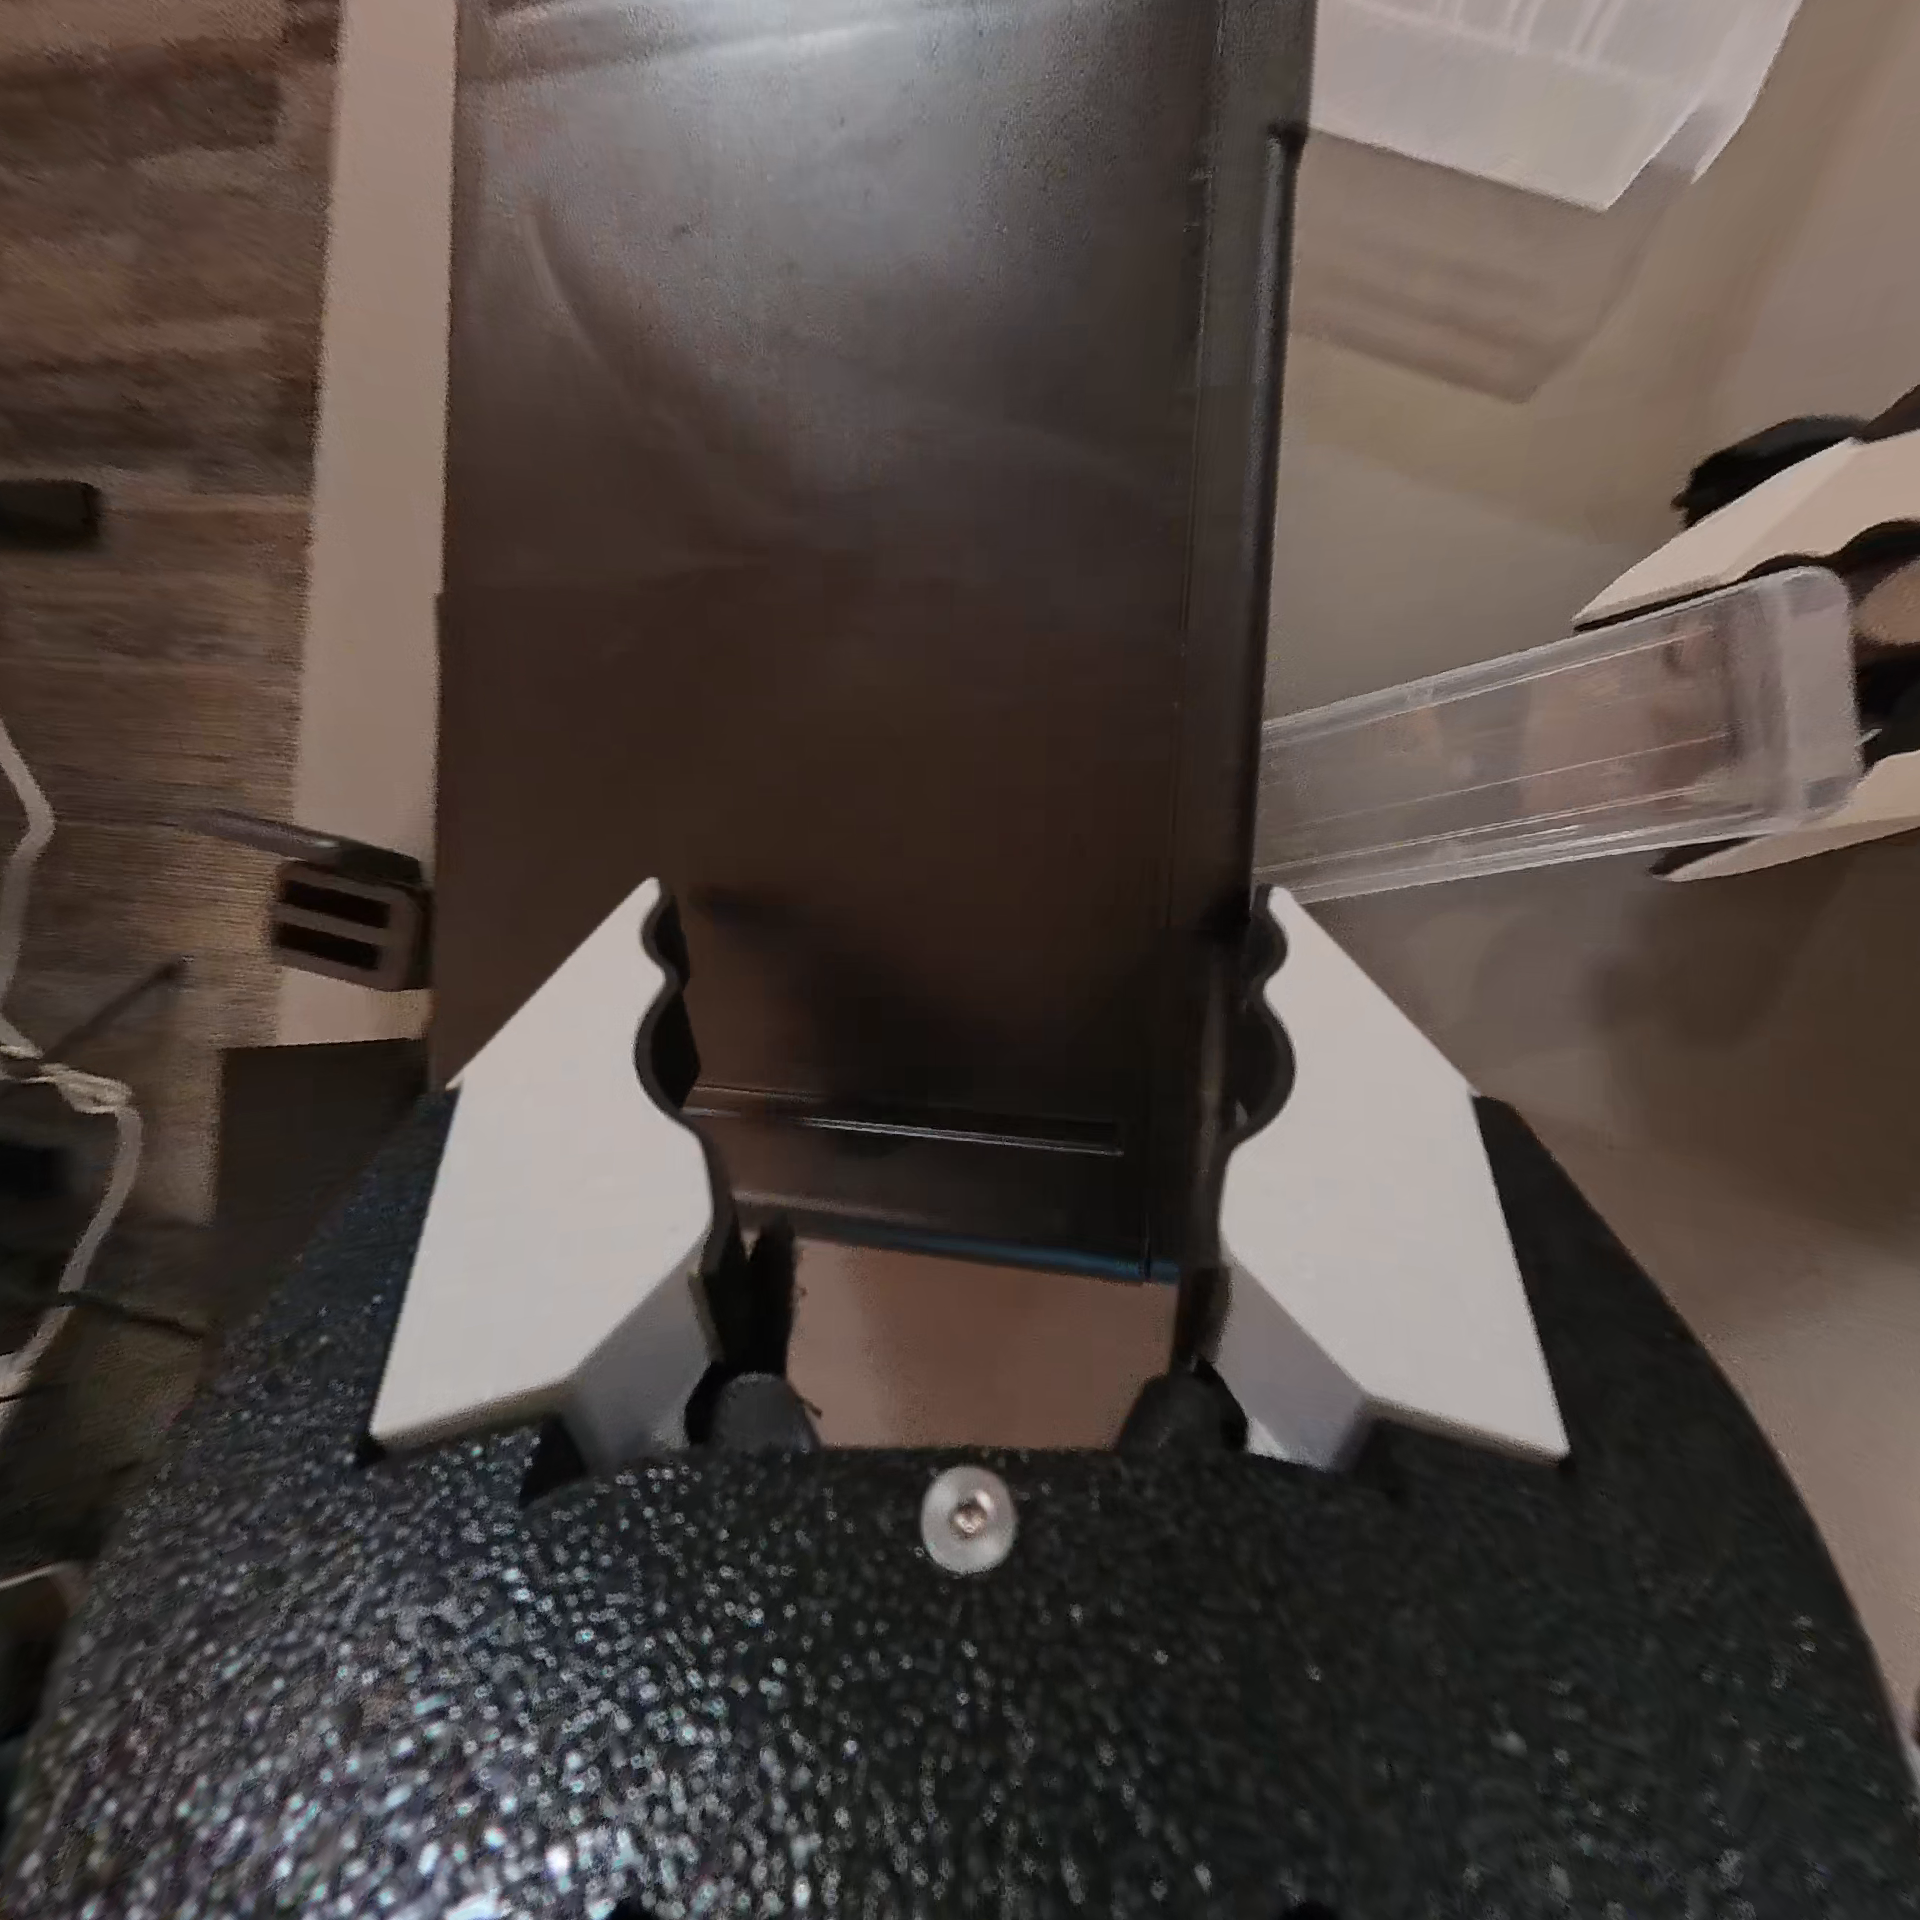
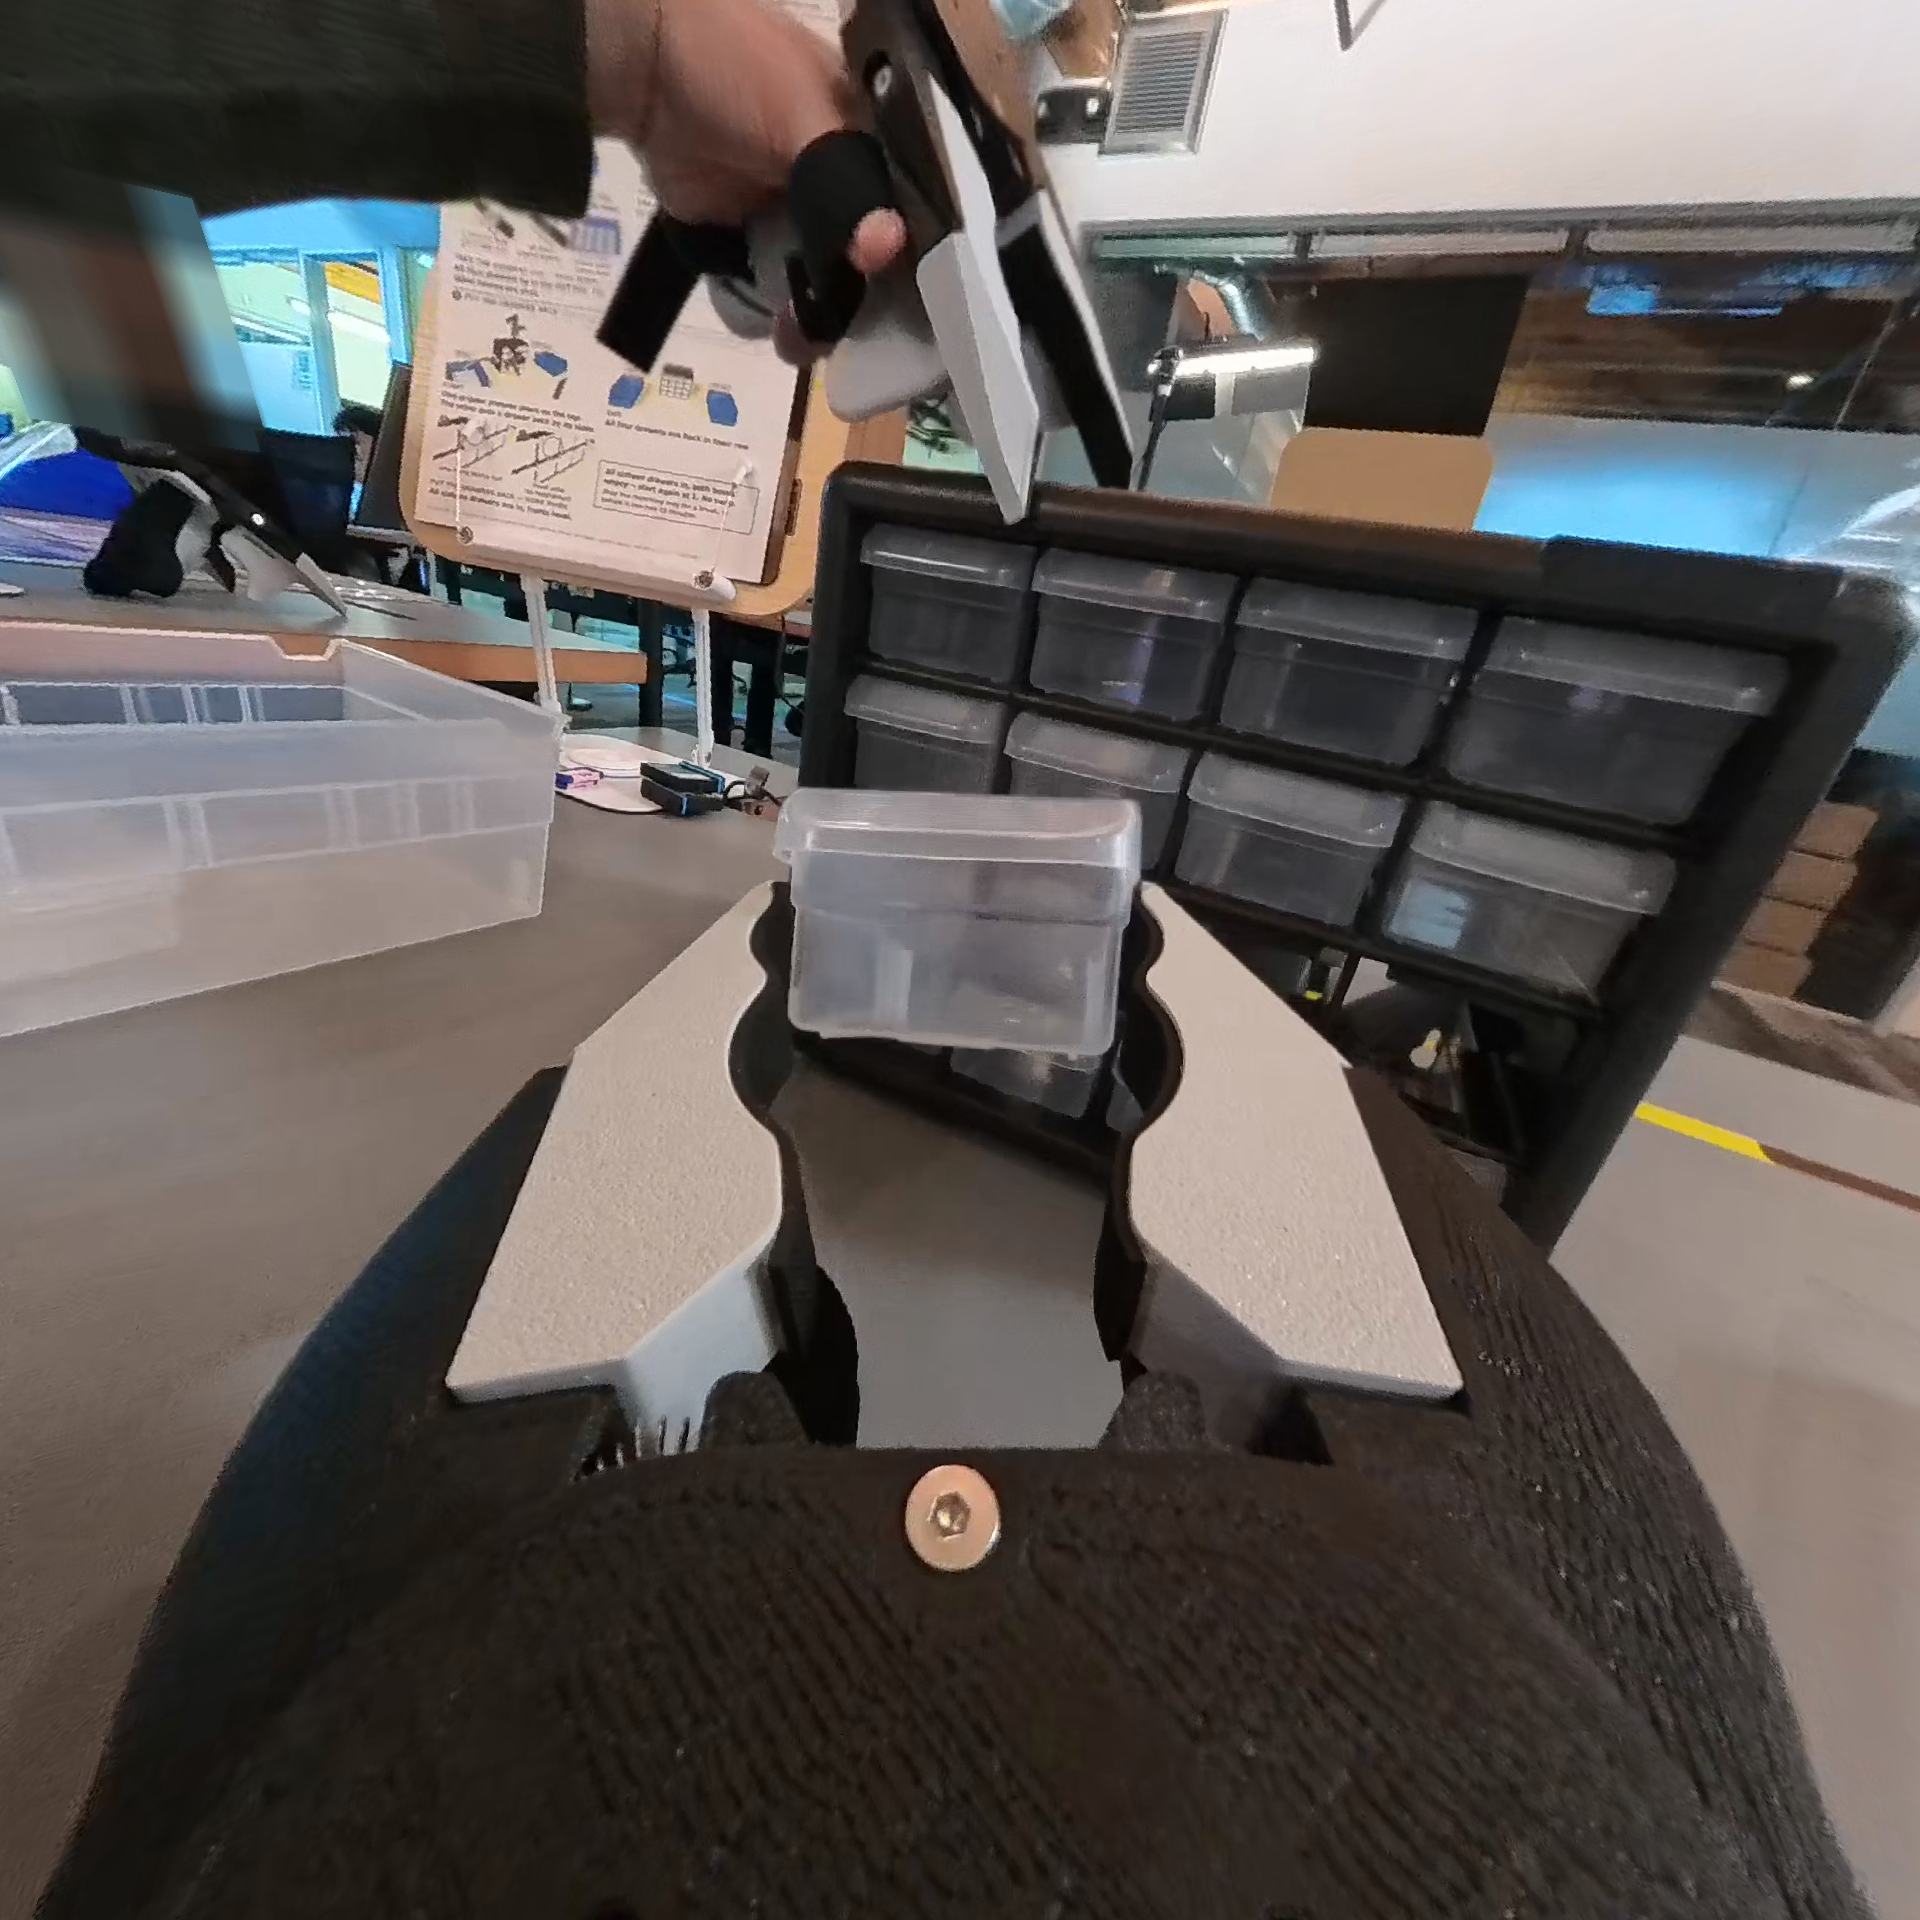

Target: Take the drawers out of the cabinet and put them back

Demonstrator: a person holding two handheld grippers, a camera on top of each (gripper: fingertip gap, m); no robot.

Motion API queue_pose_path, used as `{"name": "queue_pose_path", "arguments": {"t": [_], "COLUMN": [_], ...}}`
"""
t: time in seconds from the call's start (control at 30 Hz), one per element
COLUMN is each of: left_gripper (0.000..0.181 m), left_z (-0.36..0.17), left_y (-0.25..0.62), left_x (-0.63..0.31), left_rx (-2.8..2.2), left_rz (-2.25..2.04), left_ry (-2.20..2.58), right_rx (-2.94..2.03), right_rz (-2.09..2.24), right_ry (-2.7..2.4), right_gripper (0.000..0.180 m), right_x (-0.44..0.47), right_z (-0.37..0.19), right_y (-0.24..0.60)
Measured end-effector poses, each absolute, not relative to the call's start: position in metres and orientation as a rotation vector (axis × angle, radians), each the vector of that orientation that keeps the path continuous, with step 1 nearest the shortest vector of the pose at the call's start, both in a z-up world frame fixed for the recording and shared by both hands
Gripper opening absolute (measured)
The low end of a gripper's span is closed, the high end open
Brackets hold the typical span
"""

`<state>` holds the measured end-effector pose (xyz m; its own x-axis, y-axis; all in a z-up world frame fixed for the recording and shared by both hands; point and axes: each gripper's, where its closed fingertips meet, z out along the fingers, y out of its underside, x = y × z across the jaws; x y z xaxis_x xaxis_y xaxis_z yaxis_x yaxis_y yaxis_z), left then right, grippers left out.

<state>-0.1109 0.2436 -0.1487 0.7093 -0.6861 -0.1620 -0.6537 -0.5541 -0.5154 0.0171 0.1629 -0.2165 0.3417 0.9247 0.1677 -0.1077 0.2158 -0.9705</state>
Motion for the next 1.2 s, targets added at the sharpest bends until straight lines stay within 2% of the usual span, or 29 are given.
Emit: {"name": "queue_pose_path", "arguments": {"t": [0.2,0.37,0.73,0.77,0.9,1.03,1.1,1.13,1.2], "left_gripper": [0.113,0.113,0.102,0.097,0.098,0.108,0.092,0.09,0.098], "left_z": [-0.151,-0.145,-0.154,-0.152,-0.133,-0.125,-0.104,-0.092,-0.075], "left_y": [0.25,0.251,0.254,0.253,0.25,0.243,0.255,0.264,0.285], "left_x": [-0.102,-0.092,-0.095,-0.096,-0.114,-0.133,-0.142,-0.149,-0.16], "left_rx": [-2.209,-2.089,-2.009,-2.007,-1.993,-2.003,-1.958,-1.942,-1.938], "left_rz": [-0.245,-0.375,-0.147,-0.161,-0.066,0.071,0.092,0.09,0.013], "left_ry": [1.038,0.962,1.086,1.088,1.049,1.081,0.963,0.881,0.681], "right_rx": [-1.117,-1.114,-1.173,-1.182,-1.195,-1.194,-1.19,-1.188,-1.183], "right_rz": [0.899,0.892,0.825,0.824,0.83,0.828,0.808,0.803,0.808], "right_ry": [-0.909,-0.883,-0.841,-0.842,-0.83,-0.8,-0.798,-0.807,-0.824], "right_gripper": [0.063,0.063,0.063,0.063,0.063,0.063,0.063,0.063,0.063], "right_x": [0.014,0.005,-0.005,-0.006,-0.006,-0.009,-0.012,-0.014,-0.018], "right_z": [-0.216,-0.215,-0.223,-0.224,-0.225,-0.223,-0.223,-0.223,-0.224], "right_y": [0.167,0.172,0.172,0.172,0.174,0.172,0.169,0.167,0.162]}}
